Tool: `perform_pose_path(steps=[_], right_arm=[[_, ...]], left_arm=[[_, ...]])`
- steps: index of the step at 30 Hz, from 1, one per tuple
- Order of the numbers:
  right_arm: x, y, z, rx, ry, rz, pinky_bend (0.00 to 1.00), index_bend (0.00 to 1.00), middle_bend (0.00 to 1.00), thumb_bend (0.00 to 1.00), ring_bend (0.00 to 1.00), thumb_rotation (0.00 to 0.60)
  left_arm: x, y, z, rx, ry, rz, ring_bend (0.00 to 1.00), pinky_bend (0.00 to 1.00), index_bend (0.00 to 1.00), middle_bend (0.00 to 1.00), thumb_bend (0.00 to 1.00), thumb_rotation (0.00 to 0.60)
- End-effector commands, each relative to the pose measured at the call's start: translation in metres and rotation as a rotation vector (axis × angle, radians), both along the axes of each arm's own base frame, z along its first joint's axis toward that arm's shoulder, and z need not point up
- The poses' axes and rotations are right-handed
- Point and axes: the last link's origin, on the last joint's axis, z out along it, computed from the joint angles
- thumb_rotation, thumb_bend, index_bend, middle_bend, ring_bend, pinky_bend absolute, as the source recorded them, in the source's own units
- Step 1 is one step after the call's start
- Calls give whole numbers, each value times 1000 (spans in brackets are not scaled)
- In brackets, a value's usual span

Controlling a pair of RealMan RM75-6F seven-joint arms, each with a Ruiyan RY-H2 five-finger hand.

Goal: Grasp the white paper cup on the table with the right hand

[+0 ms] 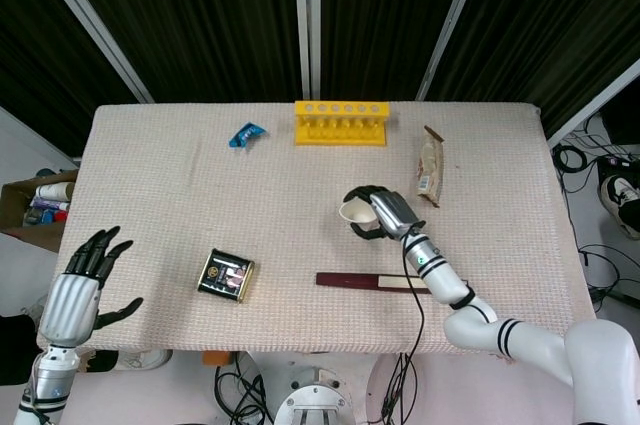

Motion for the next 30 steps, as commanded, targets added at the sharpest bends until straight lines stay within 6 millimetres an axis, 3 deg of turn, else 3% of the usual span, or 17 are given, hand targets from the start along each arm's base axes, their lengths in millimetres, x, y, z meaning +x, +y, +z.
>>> perform_pose_path(steps=[1, 5, 8, 14, 17, 20, 22, 25, 30], right_arm=[[0, 9, 5, 35, -199, -59, 301, 439, 355, 377, 247, 600], [-9, 15, 11, 144, -448, -168, 301, 441, 353, 368, 245, 600], [-19, 14, 4, 195, -548, -252, 297, 442, 348, 367, 245, 600], [-32, 10, -20, 206, -533, -284, 199, 433, 324, 369, 213, 600], [-35, 11, -26, 195, -537, -274, 157, 373, 294, 374, 170, 600], [-45, 12, -30, 198, -435, -235, 102, 330, 265, 373, 137, 600], [-53, 13, -25, 189, -330, -178, 30, 241, 213, 359, 74, 600], [-63, 14, -8, 144, -194, -87, 0, 50, 107, 312, 2, 600], [-67, 19, 34, 68, 17, 33, 0, 0, 6, 224, 0, 600]], left_arm=[[-3, -2, 1, 3, -2, 10, 57, 165, 180, 63, 73, 600], [-5, -3, -1, -4, -9, 18, 58, 164, 180, 63, 73, 600], [-6, -3, -4, -11, -13, 16, 58, 165, 180, 63, 73, 600], [-8, -3, -7, -14, -18, 23, 57, 164, 180, 63, 73, 600], [-9, -4, -8, -17, -20, 25, 58, 164, 180, 63, 73, 600], [-9, -5, -8, -19, -17, 26, 58, 164, 180, 63, 74, 600], [-10, -7, -8, -14, -19, 29, 58, 165, 180, 63, 74, 600], [-13, -8, -6, -7, -20, 35, 58, 165, 180, 63, 74, 600], [-15, -10, -5, -3, -22, 40, 58, 164, 180, 63, 73, 600]])
